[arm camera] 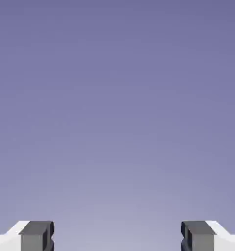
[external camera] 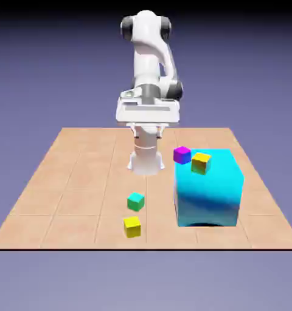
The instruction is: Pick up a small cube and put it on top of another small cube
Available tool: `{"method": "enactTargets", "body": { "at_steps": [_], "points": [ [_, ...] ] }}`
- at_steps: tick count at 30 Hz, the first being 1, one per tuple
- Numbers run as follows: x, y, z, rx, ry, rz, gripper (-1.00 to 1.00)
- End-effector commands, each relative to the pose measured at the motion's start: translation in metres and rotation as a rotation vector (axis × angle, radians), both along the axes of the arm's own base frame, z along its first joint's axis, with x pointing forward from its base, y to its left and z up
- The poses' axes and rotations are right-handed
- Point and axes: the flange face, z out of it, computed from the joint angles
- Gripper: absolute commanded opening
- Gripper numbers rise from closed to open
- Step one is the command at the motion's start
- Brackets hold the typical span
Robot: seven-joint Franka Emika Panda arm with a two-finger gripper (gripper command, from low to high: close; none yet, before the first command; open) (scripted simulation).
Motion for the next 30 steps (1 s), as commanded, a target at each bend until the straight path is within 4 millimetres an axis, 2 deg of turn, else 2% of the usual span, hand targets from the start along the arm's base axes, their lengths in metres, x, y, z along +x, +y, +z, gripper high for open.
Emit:
{"method": "enactTargets", "body": {
  "at_steps": [1, 15, 30],
  "points": [
    [0.004, 0.000, -0.005, 0.010, 0.020, -0.026, 0.00],
    [0.044, -0.008, -0.093, 0.149, 0.268, -0.421, 0.00],
    [0.063, -0.022, -0.192, 0.284, 0.446, -0.891, 0.00]
  ]
}}
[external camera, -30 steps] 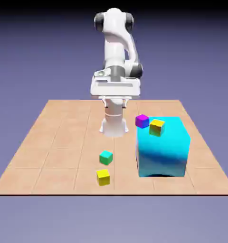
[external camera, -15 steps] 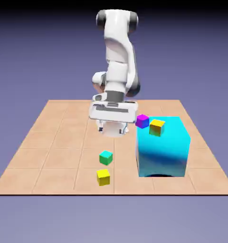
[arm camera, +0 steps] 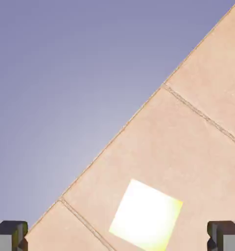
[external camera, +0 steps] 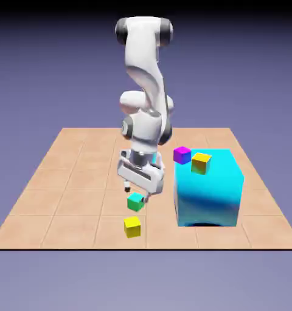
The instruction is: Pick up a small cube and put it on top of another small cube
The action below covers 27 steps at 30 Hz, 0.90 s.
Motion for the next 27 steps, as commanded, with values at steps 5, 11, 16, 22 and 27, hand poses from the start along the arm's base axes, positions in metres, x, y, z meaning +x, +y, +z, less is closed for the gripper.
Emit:
{"method": "enactTargets", "body": {
  "at_steps": [5, 11, 16, 22, 27],
  "points": [
    [0.002, -0.003, -0.031, 0.028, 0.043, -0.160, 0.00],
    [0.003, -0.007, -0.064, 0.059, 0.080, -0.357, 0.00],
    [0.007, -0.011, -0.095, 0.063, 0.078, -0.370, 0.00],
    [0.006, -0.016, -0.135, 0.060, 0.081, -0.367, -1.00],
    [0.006, -0.009, -0.081, 0.062, 0.079, -0.370, -1.00]
  ]
}}
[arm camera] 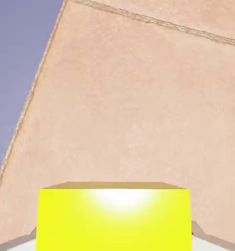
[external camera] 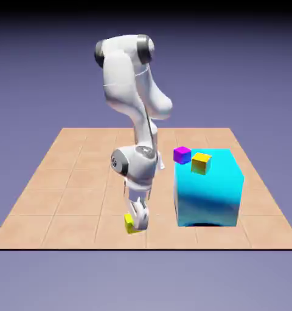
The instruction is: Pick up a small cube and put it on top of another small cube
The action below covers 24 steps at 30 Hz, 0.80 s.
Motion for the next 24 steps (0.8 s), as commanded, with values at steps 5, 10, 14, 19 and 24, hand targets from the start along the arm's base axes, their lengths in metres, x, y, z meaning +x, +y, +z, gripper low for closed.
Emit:
{"method": "enactTargets", "body": {
  "at_steps": [5, 10, 14, 19, 24],
  "points": [
    [0.014, 0.030, 0.065, -0.071, -0.003, -0.050, -1.00],
    [0.017, 0.090, 0.144, -0.109, -0.018, -0.116, -1.00],
    [-0.003, 0.150, 0.206, -0.090, -0.021, -0.145, -1.00],
    [-0.058, 0.230, 0.279, -0.022, -0.003, -0.134, -1.00],
    [-0.073, 0.244, 0.262, -0.003, 0.004, -0.124, -1.00]
  ]
}}
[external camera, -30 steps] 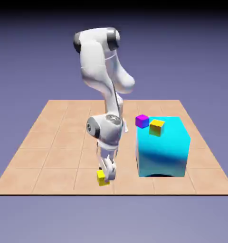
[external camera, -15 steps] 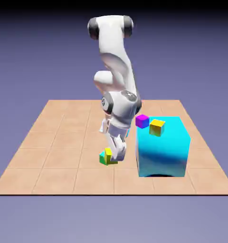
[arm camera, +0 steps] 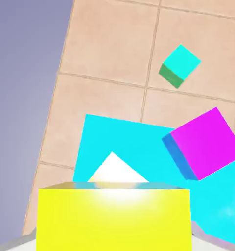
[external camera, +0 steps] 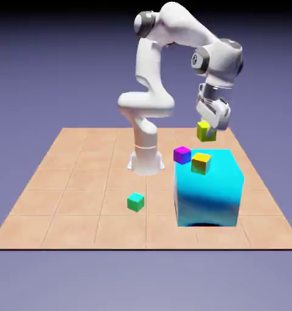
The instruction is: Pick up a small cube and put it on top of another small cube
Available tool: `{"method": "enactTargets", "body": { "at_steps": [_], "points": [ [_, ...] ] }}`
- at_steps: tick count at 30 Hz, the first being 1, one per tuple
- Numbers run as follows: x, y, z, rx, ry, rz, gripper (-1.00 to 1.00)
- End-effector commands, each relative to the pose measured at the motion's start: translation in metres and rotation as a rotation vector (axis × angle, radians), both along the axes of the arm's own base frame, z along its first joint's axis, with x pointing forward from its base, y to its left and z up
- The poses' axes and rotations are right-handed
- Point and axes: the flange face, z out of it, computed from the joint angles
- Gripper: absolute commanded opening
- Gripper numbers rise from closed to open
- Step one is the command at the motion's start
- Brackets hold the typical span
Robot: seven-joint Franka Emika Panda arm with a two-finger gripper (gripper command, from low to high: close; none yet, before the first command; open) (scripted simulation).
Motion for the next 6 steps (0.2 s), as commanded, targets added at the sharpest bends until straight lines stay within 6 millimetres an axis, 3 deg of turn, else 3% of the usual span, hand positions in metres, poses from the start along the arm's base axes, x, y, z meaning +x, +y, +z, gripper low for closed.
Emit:
{"method": "enactTargets", "body": {
  "at_steps": [1, 3, 4, 5, 6],
  "points": [
    [0.000, -0.002, -0.016, 0.000, 0.001, 0.000, -1.00],
    [-0.001, -0.005, -0.037, 0.001, 0.001, 0.001, -1.00],
    [-0.001, -0.005, -0.037, 0.001, 0.001, 0.001, 1.00],
    [-0.001, -0.005, -0.037, 0.001, 0.001, 0.001, 1.00],
    [0.000, -0.003, -0.022, 0.000, 0.001, 0.000, 1.00]
  ]
}}
